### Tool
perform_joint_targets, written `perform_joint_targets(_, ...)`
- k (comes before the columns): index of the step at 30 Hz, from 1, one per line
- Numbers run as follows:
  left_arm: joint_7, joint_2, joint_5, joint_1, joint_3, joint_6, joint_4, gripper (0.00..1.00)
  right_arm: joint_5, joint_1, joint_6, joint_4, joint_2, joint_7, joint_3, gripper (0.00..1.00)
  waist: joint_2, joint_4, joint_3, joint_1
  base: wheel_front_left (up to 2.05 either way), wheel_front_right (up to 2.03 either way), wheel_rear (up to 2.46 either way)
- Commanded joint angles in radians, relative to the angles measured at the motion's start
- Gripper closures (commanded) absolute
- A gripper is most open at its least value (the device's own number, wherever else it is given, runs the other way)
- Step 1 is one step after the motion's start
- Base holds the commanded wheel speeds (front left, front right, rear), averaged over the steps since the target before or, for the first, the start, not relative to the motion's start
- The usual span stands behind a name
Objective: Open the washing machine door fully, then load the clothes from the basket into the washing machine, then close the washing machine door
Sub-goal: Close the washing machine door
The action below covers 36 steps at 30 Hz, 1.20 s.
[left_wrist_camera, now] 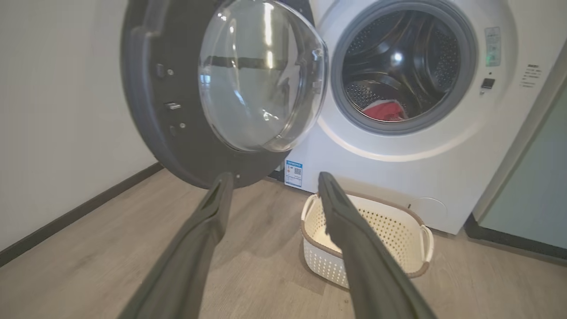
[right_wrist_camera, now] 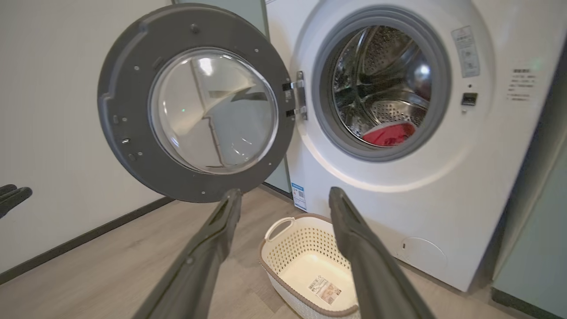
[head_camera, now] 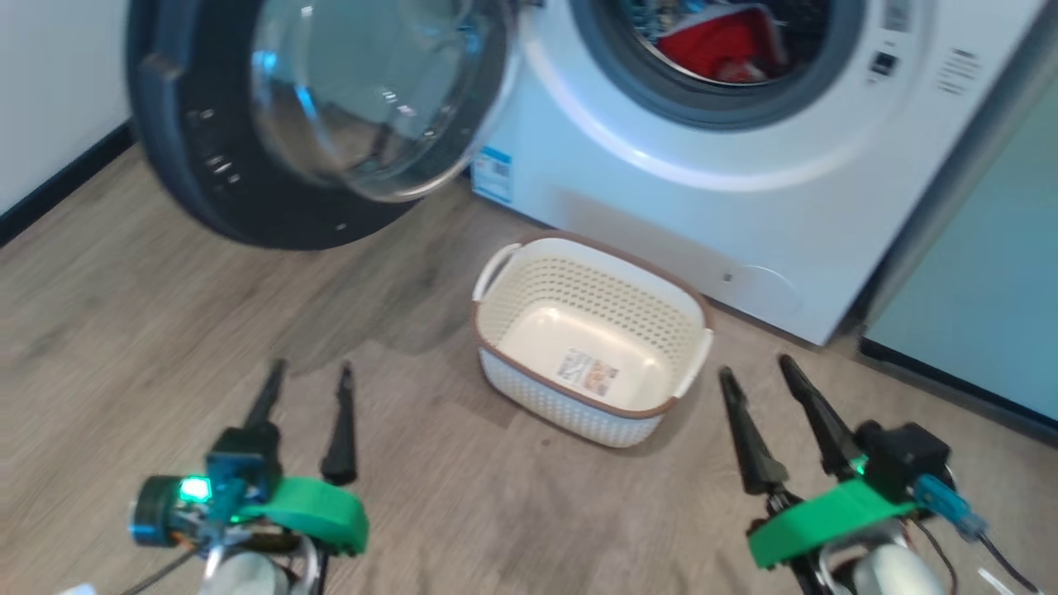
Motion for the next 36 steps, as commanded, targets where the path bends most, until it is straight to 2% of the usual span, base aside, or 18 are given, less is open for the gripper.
perform_joint_targets(1, -0.010, 0.002, 0.006, -0.043, 0.058, 0.012, -0.055, 0.00, 0.004, -0.078, 0.000, -0.033, -0.003, -0.006, 0.047, 0.00, 0.0000, 0.043, 0.019, 0.0000, 0.00, 0.00, 0.00)
perform_joint_targets(14, -0.010, -0.001, -0.006, 0.011, 0.141, 0.053, -0.148, 0.00, 0.006, -0.214, 0.000, 0.045, -0.003, -0.006, 0.155, 0.00, 0.0000, 0.076, 0.079, 0.0000, 0.00, 0.00, 0.00)
perform_joint_targets(27, -0.010, -0.001, -0.021, 0.018, 0.115, 0.083, -0.160, 0.00, 0.007, -0.221, 0.000, 0.061, -0.003, -0.006, 0.155, 0.00, 0.0000, 0.072, 0.071, 0.0000, 0.00, 0.00, 0.00)
perform_joint_targets(36, -0.010, -0.002, -0.016, 0.013, 0.110, 0.082, -0.151, 0.00, 0.003, -0.206, 0.000, 0.056, -0.003, -0.006, 0.147, 0.00, 0.0000, 0.068, 0.063, 0.0000, 0.00, 0.00, 0.00)
